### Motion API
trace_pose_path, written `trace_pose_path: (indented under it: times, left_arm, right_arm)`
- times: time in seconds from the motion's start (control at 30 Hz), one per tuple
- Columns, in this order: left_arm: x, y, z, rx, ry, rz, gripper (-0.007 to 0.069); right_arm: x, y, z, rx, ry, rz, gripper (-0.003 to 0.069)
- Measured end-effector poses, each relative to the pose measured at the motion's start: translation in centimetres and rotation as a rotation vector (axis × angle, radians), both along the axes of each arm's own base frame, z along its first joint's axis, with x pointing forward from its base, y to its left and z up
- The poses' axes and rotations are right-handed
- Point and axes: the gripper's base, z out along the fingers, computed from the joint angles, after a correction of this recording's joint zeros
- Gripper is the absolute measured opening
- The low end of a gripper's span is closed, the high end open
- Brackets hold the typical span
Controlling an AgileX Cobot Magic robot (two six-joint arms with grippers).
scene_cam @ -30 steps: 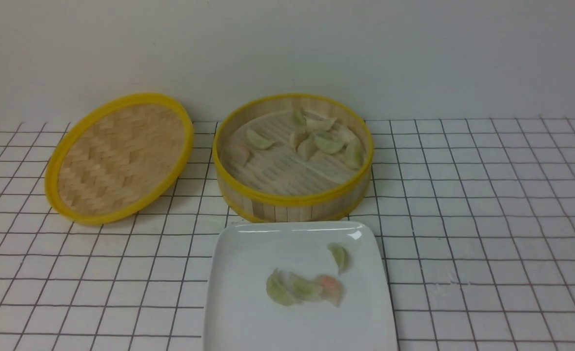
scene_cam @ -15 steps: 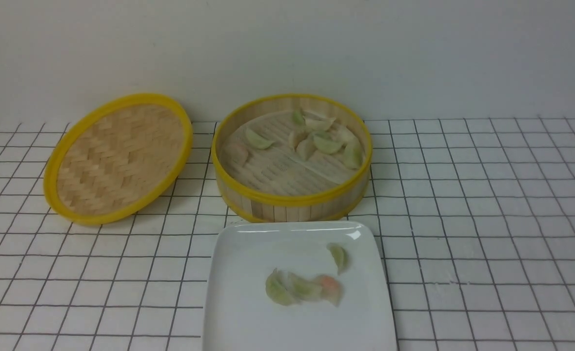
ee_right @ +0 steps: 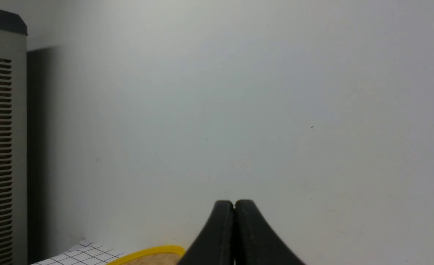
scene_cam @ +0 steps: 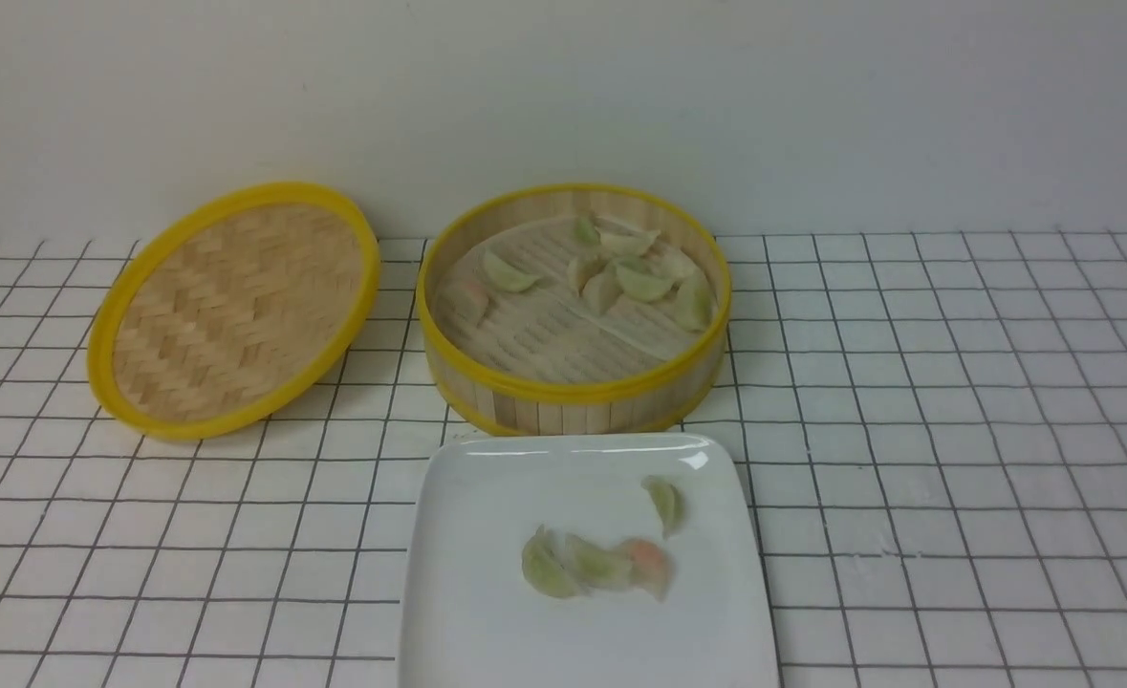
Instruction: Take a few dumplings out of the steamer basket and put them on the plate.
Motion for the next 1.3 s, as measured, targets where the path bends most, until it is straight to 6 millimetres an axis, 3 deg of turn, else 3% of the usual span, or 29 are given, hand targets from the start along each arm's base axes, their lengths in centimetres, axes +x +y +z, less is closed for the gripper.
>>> trace_pose_path:
  times: [0.13,0.23,1.3]
  left_arm:
    - [0.6,0.3,-3.9,0.018,0.111,0.059,-0.0006]
    - [0.6,0.3,-4.7,0.023,0.133,0.064,-0.0006]
    - [0.6,0.3,-5.1,0.034,0.172,0.062,-0.0006]
  right_arm:
    - [0.0,0.0,0.0,-0.001,0.001,0.000,-0.0014]
    - [0.0,0.0,0.0,-0.001,0.001,0.000,-0.0014]
    - [0.0,0.0,-0.1,0.037,0.035,0.022,-0.0014]
